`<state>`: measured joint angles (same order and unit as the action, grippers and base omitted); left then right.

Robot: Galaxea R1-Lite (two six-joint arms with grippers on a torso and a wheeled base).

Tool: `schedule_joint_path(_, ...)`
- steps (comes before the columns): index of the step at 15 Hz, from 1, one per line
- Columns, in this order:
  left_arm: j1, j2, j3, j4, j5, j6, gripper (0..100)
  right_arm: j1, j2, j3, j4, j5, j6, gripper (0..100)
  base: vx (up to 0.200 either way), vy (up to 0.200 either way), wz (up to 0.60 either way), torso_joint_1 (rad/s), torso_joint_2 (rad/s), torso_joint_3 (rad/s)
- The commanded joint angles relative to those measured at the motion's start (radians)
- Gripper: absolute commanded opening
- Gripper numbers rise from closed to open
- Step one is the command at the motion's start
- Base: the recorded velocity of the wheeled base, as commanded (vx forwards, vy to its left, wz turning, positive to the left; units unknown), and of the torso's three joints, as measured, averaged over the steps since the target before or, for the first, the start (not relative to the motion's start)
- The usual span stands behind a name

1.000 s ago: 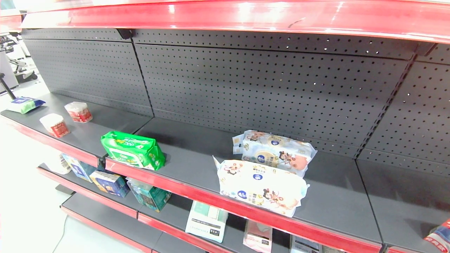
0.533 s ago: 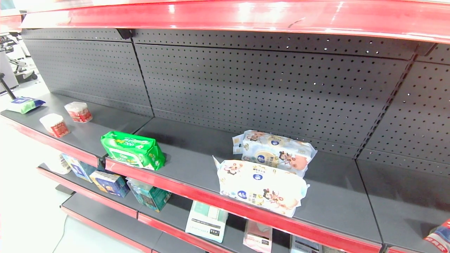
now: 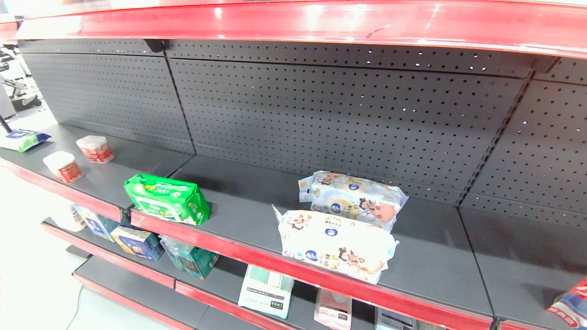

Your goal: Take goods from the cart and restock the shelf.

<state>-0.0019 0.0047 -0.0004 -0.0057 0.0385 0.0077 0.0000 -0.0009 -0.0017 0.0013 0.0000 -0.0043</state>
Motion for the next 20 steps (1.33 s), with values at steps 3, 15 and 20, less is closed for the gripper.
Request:
schedule_joint_path(3,0.000,0.000,0.000,0.000,0.000,0.000,100,0.000,0.001,0.000,-0.001,0.000,0.000,100,0.000,0.000,-0.60,0.015,0.00,-0.006)
schedule_joint_path(15,0.000,0.001,0.000,0.000,-0.009,0.003,100,0.000,0.001,0.000,0.000,0.000,0.000,100,0.000,0.000,-0.40,0.001,0.00,0.001)
schedule_joint_path(20,0.002,0.618,-0.555,0.001,0.109,-0.156,100,0.000,0.001,0.000,0.000,0.002,0.000,100,0.000,0.000,0.00,0.000,0.00,0.000)
